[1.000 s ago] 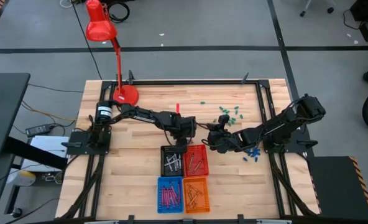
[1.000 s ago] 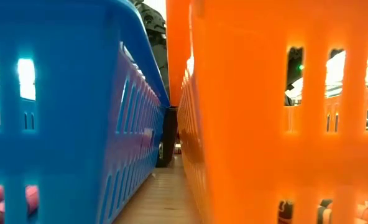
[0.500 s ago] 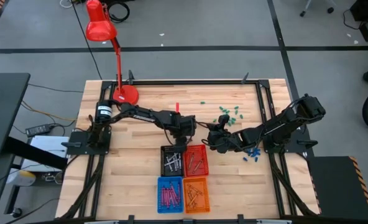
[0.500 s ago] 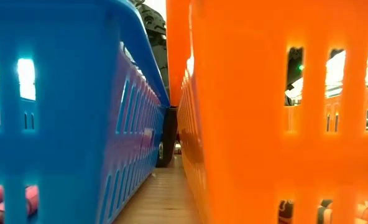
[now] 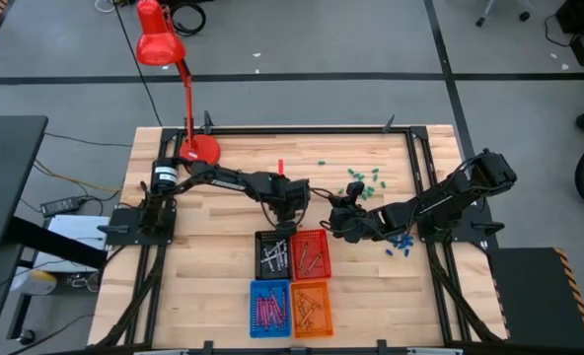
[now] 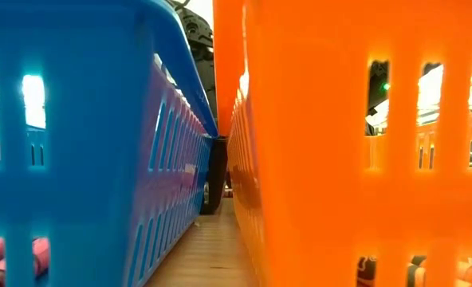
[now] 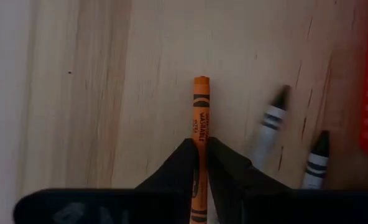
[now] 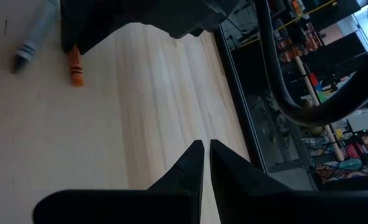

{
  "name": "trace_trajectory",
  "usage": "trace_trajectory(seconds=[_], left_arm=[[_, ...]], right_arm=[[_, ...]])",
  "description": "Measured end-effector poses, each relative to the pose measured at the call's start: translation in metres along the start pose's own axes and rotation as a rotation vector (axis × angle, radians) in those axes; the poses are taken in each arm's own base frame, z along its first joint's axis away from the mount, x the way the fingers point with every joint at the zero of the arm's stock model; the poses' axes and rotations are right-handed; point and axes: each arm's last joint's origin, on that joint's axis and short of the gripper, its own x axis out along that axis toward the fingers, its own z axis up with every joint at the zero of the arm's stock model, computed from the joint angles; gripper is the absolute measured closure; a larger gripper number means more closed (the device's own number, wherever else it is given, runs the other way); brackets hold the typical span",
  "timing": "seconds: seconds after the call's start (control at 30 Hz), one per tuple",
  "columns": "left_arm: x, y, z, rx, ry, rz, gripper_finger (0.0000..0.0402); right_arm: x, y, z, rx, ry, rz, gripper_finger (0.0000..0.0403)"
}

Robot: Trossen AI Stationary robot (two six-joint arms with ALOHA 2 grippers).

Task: Sort crayons
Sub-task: Put the orange crayon into the orange basket

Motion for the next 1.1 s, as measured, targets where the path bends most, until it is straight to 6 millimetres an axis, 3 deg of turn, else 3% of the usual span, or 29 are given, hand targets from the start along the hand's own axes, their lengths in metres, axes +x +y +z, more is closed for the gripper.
trace_trajectory(seconds=[0.27,0.7,0.93,1.1], left_arm=[[-0.002,0.000,0.002,0.000,0.001,-0.003,0.0354],[-0.027,0.001,0.007,-0.015,-0.050,-0.003,0.0354],[-0.055,-0.001,0.010,-0.062,-0.113,-0.005,0.0354],[-0.084,-0.017,0.013,-0.145,-0.191,-0.063,0.0354]], right_arm=[[0.000,0.000,0.000,0.000,0.001,-0.003,0.0369],[0.000,0.000,0.000,-0.004,0.003,-0.002,0.0369],[0.000,0.000,0.000,-0.004,0.004,-0.006,0.0369],[0.000,0.000,0.000,-0.004,0.006,-0.013,0.0369]])
